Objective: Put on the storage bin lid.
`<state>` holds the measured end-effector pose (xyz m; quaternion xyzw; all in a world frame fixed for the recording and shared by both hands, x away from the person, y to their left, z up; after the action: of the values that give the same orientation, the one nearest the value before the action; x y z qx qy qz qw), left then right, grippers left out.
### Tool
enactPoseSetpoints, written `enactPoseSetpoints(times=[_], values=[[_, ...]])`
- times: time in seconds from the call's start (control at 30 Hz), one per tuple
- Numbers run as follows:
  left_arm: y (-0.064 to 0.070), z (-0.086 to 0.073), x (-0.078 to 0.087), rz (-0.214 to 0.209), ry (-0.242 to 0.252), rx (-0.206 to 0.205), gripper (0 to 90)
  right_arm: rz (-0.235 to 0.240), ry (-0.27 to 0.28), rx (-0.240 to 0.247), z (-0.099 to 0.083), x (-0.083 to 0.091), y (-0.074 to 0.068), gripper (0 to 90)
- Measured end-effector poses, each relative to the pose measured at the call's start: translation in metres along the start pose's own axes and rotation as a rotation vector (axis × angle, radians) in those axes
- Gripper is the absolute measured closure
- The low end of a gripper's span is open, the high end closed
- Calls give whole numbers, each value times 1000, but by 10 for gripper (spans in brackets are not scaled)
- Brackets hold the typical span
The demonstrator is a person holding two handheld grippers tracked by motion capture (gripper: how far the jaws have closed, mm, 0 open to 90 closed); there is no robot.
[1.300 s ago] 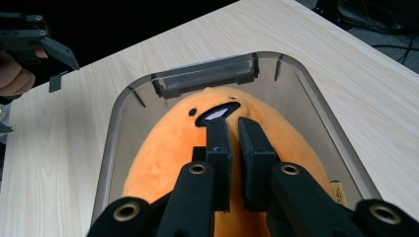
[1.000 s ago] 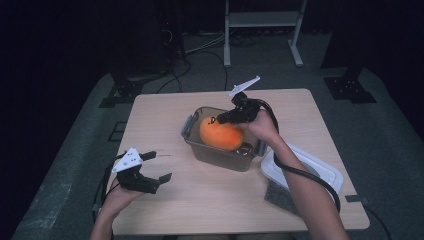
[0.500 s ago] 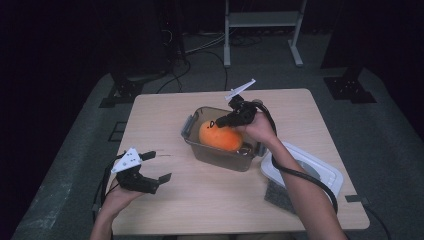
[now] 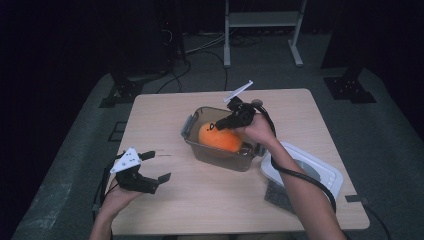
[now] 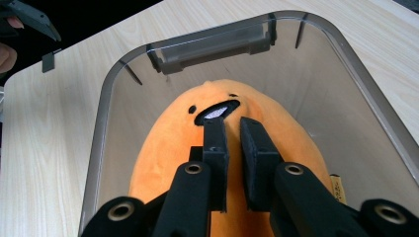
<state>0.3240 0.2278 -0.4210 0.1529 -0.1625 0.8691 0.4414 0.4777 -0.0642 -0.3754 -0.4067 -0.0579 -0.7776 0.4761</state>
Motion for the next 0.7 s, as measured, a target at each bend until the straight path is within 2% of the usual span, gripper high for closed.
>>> enactPoseSetpoints(times=[0.7], values=[[0,1,0,2,1,-3,25,-24,-41,1,-6,-4,0,792]])
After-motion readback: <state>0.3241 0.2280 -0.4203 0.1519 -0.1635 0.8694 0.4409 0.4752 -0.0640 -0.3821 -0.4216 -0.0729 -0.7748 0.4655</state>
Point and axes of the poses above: each handheld gripper's, and its own axes: x roughly backward along the jaws, z roughly out of its top, y roughly to its right, the point moved 4 cm from there along -x, roughly forward along the jaws, and after that the axes turned 9 degrees about -x, right-handed, at the moved point
